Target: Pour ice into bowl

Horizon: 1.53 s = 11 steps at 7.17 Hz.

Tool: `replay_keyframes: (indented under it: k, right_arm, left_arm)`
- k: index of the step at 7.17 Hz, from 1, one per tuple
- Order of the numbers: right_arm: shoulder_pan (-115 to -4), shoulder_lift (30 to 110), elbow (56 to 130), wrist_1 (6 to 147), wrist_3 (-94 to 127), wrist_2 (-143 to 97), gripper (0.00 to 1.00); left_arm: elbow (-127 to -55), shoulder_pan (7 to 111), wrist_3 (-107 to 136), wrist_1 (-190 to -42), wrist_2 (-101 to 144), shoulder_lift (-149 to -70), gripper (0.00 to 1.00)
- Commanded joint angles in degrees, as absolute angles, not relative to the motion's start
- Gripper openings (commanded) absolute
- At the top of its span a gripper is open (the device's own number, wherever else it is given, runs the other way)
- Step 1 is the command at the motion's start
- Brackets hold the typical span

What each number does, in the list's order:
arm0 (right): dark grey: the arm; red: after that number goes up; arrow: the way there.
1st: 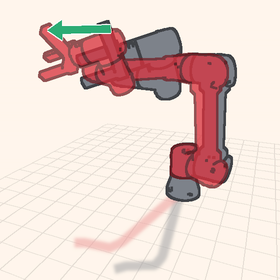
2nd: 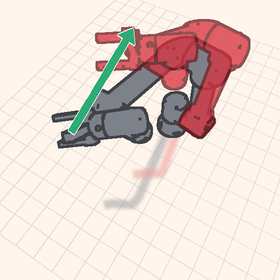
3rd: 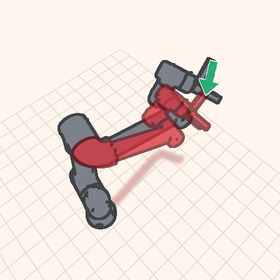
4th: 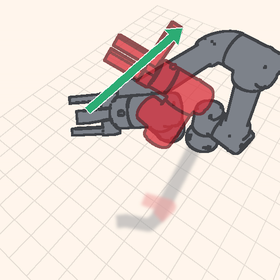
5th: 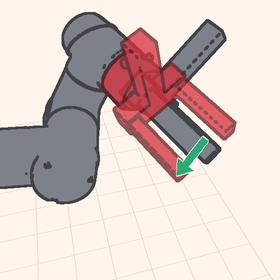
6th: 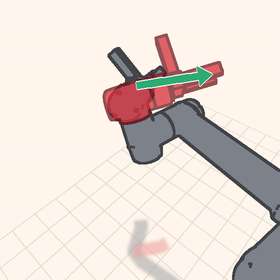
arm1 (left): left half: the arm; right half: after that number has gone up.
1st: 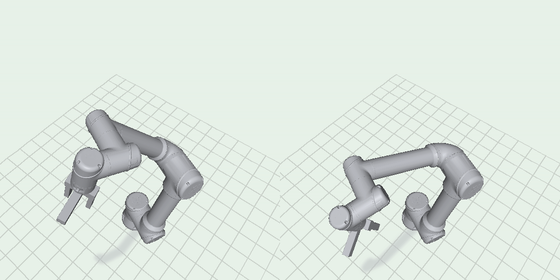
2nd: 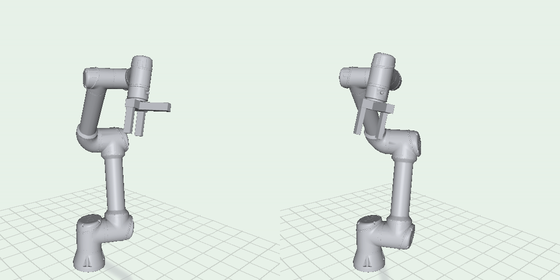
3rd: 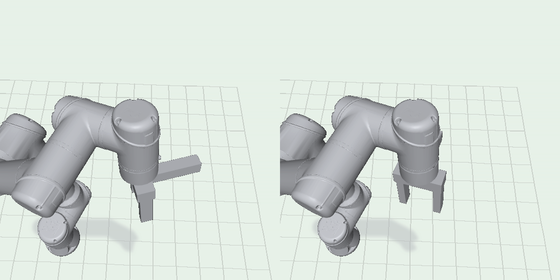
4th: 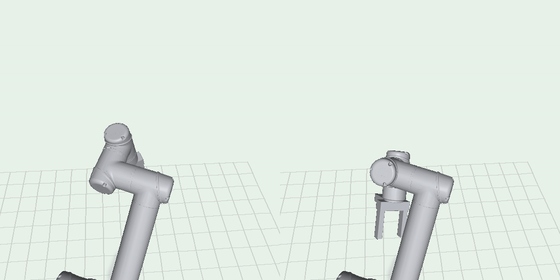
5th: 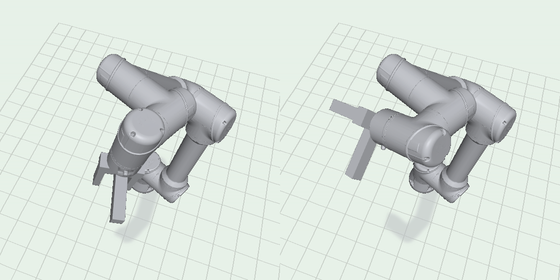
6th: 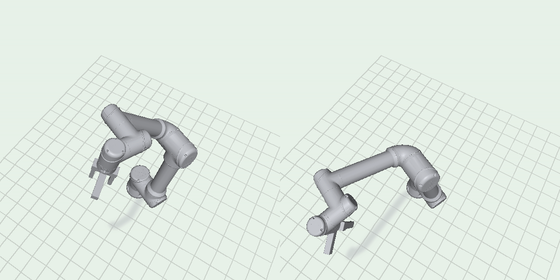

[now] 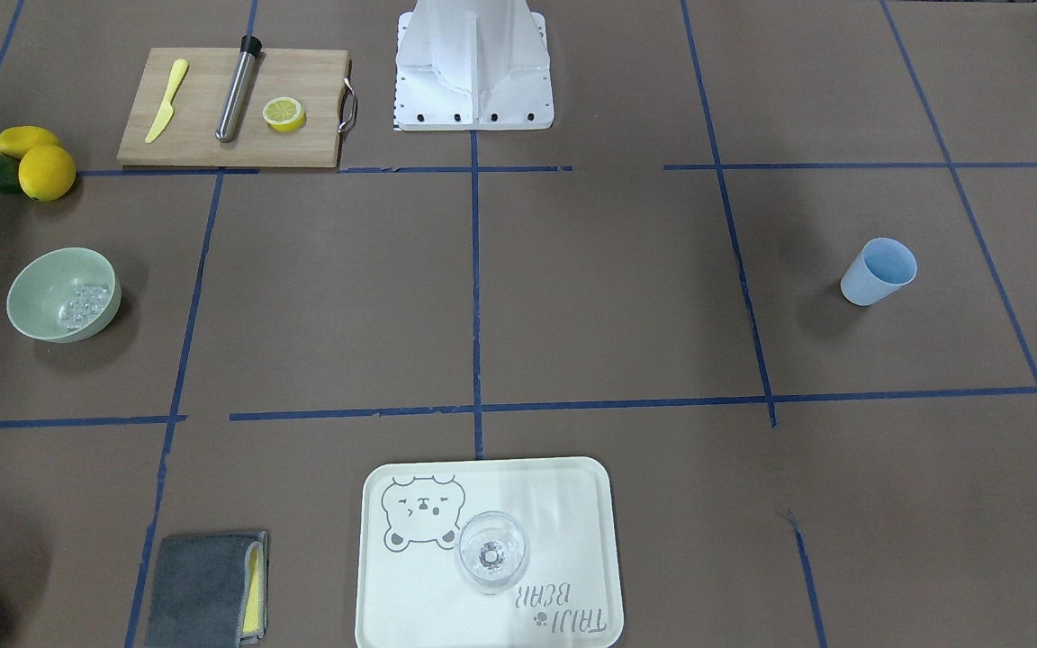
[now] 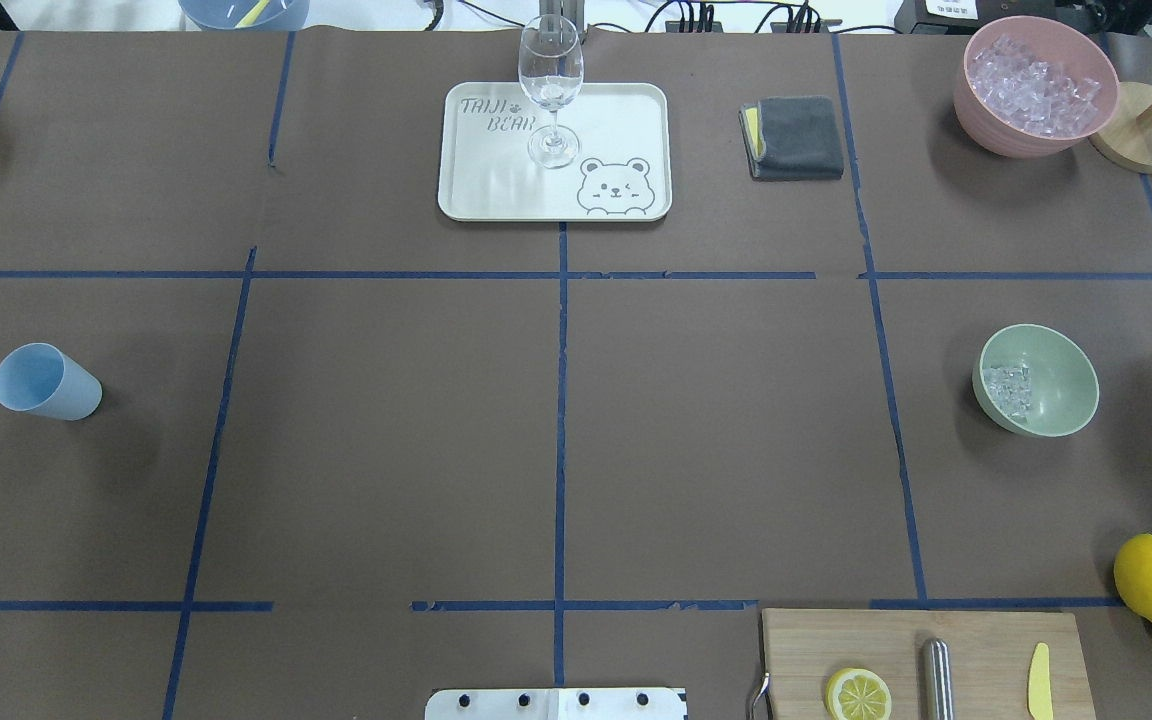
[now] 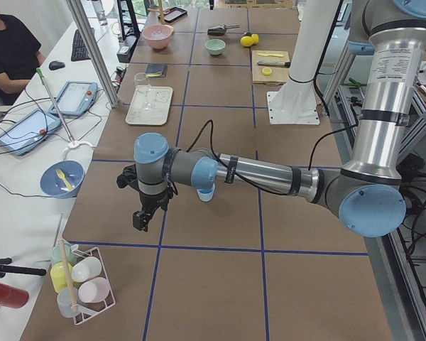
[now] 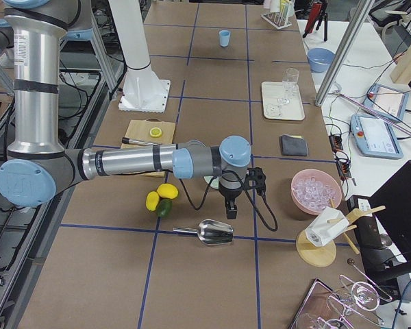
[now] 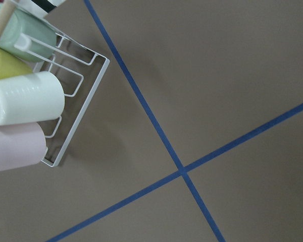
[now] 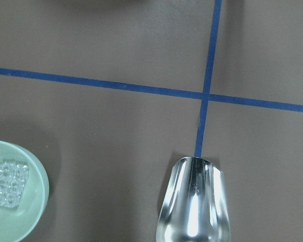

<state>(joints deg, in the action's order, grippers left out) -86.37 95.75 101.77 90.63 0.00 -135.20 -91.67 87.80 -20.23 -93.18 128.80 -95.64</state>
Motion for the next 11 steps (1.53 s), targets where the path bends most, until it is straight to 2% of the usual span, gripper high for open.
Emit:
replay_keyframes:
  k: [1, 3, 11]
  right_arm:
    - [-88.33, 97.74, 101.43, 90.44, -1.06, -137.62, 1.00]
    - [-88.33, 97.12, 100.38, 90.35, -1.67, -137.37, 1.00]
    - [-91.23, 97.82, 100.28, 90.35, -1.76, -140.01, 1.00]
  left_arm:
    - [-88.36, 88.16, -18.22, -93.77, 130.34, -92.82, 1.00]
    - [-89.19, 88.24, -7.75, -93.78, 130.34, -91.24, 1.00]
    - [-92.63, 88.33, -4.92, -93.69, 135.18, -89.74, 1.00]
